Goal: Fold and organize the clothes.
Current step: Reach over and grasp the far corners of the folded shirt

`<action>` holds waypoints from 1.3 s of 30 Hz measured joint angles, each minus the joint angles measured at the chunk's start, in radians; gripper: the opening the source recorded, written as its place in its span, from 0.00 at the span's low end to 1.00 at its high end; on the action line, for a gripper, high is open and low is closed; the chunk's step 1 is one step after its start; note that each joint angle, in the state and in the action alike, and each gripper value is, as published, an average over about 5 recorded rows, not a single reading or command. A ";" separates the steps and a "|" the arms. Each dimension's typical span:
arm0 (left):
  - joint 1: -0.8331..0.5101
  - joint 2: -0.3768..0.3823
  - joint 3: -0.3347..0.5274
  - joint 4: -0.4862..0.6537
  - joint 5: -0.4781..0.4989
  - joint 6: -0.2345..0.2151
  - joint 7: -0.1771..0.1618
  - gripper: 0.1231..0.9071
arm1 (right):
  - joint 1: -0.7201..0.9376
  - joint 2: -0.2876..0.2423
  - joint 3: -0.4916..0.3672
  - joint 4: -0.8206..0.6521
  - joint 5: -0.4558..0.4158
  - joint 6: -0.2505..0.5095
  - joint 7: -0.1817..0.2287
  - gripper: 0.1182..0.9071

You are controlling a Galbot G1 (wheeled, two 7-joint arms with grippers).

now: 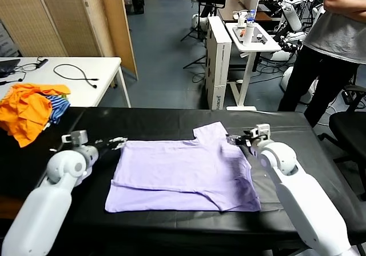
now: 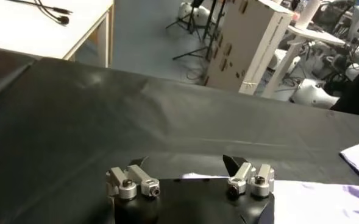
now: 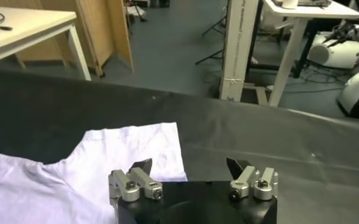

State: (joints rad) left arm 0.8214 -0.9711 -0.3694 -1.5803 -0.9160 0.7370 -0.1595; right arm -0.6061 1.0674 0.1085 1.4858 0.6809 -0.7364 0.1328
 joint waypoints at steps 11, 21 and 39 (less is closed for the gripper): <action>-0.018 -0.011 0.031 0.029 0.026 0.000 -0.012 1.00 | 0.037 0.031 -0.036 -0.078 -0.025 0.000 -0.013 0.99; -0.006 -0.025 0.039 0.027 0.045 -0.001 -0.011 1.00 | 0.049 0.035 -0.050 -0.099 -0.028 0.000 -0.019 0.97; -0.016 -0.040 0.063 0.058 0.090 -0.004 -0.005 0.60 | 0.056 0.051 -0.068 -0.140 -0.037 0.002 -0.043 0.43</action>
State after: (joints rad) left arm 0.8049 -1.0108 -0.3067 -1.5224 -0.8259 0.7332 -0.1650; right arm -0.5503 1.1187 0.0403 1.3459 0.6441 -0.7343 0.0893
